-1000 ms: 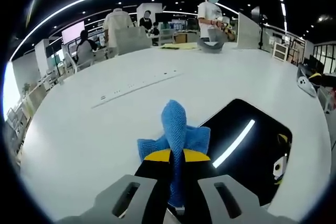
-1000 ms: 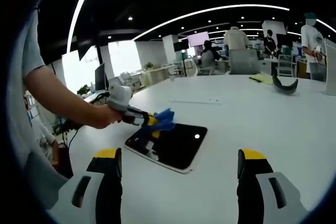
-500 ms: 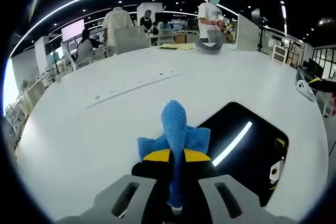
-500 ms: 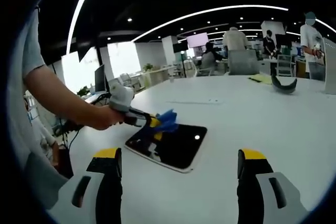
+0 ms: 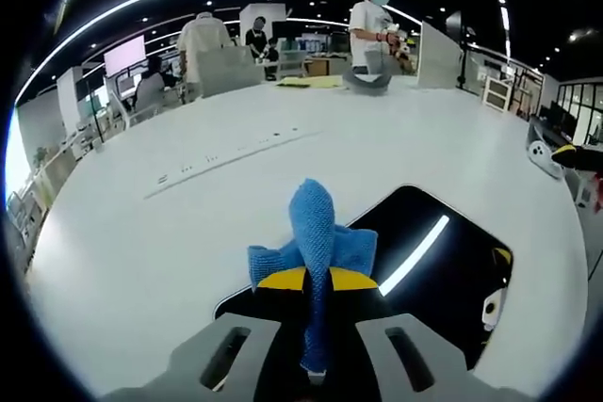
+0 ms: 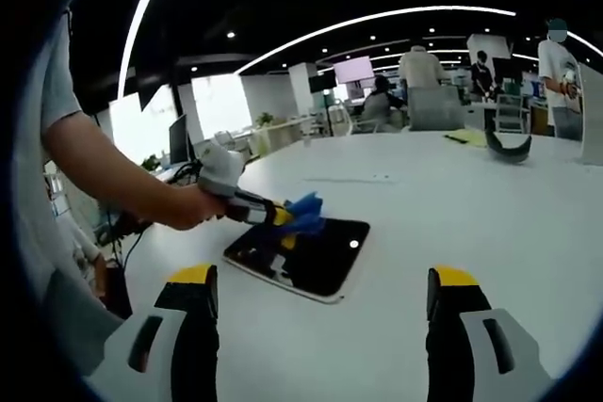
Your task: Wipe the mirror surface with the cleaning cloth until all visible marks leave the cleaned area.
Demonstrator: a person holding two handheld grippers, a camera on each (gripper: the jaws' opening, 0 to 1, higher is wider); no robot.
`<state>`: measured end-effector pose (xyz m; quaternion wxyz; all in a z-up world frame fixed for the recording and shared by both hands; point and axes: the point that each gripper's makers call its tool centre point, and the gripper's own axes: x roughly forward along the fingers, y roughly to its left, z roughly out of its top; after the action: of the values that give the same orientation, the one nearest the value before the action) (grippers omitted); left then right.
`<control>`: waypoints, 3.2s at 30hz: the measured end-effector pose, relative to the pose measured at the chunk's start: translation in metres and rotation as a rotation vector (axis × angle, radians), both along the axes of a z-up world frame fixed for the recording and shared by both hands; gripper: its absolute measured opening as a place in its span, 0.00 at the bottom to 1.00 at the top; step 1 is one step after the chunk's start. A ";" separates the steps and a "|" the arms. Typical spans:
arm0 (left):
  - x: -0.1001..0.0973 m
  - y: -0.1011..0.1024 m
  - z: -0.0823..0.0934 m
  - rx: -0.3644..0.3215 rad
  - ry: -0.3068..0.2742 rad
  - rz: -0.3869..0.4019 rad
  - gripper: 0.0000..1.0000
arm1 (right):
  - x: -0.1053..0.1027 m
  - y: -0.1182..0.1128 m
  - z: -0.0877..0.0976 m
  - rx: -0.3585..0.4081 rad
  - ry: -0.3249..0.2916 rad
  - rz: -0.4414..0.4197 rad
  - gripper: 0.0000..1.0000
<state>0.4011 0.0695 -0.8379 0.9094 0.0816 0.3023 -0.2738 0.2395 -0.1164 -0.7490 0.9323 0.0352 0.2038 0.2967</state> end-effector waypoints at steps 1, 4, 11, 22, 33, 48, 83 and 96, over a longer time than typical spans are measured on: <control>-0.001 -0.002 0.000 0.002 -0.002 -0.003 0.04 | 0.000 0.000 0.000 -0.002 0.000 -0.002 0.91; -0.002 -0.009 0.000 -0.002 -0.005 -0.007 0.04 | -0.001 -0.001 0.001 0.005 -0.001 -0.005 0.92; -0.001 -0.021 0.000 -0.004 -0.010 -0.024 0.04 | -0.004 -0.008 -0.002 -0.002 0.011 -0.017 0.92; -0.001 -0.040 -0.001 -0.003 -0.012 -0.055 0.04 | -0.005 -0.014 -0.002 0.004 0.009 -0.035 0.92; -0.003 -0.053 0.000 -0.002 -0.016 -0.071 0.04 | -0.005 -0.016 -0.005 0.006 0.015 -0.045 0.92; -0.004 -0.066 -0.001 -0.015 -0.007 -0.080 0.04 | -0.006 -0.020 -0.003 0.010 0.014 -0.054 0.91; -0.009 -0.088 -0.001 -0.046 -0.004 -0.123 0.04 | -0.002 -0.015 0.006 0.011 0.003 -0.036 0.91; -0.011 -0.094 -0.001 -0.055 -0.006 -0.127 0.04 | -0.004 -0.013 0.001 0.016 0.014 -0.029 0.91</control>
<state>0.3905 -0.0249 -0.8389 0.8930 0.0762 0.2861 -0.3389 0.2359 -0.1292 -0.7482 0.9347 0.0479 0.2074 0.2845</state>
